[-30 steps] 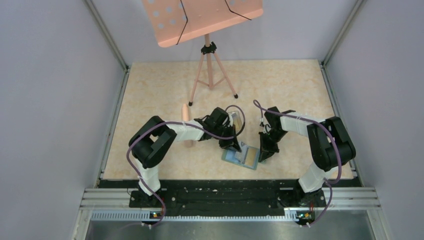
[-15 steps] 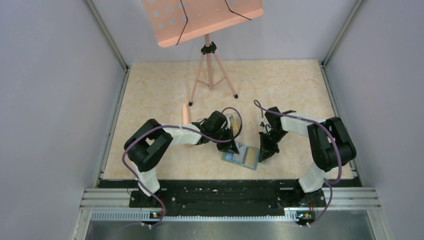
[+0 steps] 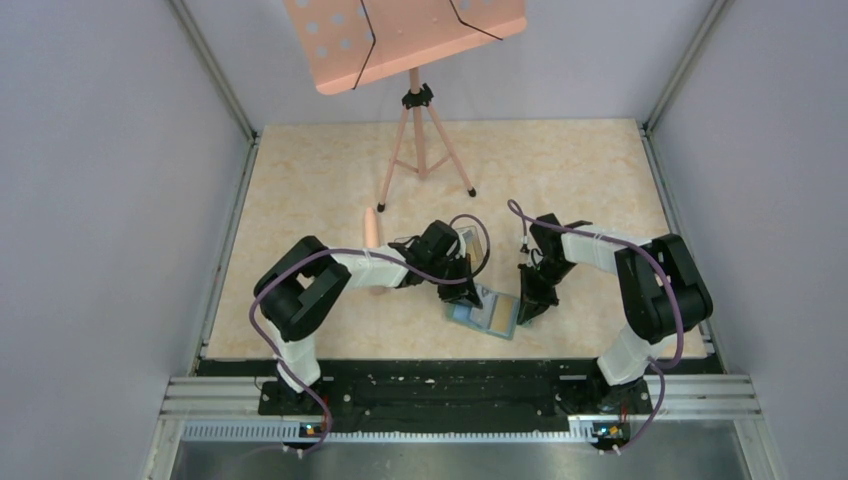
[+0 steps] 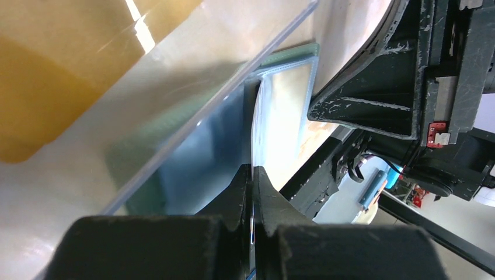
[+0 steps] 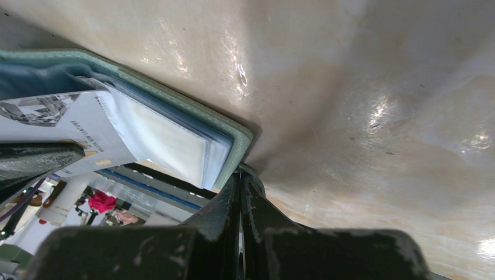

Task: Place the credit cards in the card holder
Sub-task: Insert the credit card into the card holder.

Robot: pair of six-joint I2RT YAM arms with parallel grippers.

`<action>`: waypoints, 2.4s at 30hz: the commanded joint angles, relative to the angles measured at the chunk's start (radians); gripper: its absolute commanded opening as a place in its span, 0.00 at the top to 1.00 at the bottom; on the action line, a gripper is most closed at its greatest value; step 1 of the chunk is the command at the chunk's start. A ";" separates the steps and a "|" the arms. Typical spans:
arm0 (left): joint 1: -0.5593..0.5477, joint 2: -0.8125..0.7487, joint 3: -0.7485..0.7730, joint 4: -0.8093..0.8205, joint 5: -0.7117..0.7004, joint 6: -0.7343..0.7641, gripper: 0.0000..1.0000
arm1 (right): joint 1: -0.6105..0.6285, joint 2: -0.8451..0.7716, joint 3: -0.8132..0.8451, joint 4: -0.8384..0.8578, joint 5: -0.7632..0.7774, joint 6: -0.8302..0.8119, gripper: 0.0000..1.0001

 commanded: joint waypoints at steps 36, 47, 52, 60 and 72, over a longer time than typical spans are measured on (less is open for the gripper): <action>-0.064 0.070 0.290 -0.530 -0.162 0.206 0.40 | 0.003 0.007 -0.010 0.216 0.025 0.013 1.00; -0.064 0.075 0.361 -0.649 -0.246 0.263 0.40 | 0.003 0.020 0.004 0.215 0.019 0.009 1.00; -0.065 0.093 0.391 -0.667 -0.257 0.277 0.40 | 0.003 0.023 0.005 0.215 0.018 0.008 1.00; -0.066 0.152 0.413 -0.638 -0.222 0.267 0.43 | 0.004 0.029 0.004 0.215 0.016 0.004 1.00; -0.076 0.156 0.431 -0.567 -0.140 0.261 0.54 | 0.004 0.026 0.005 0.216 0.008 0.005 1.00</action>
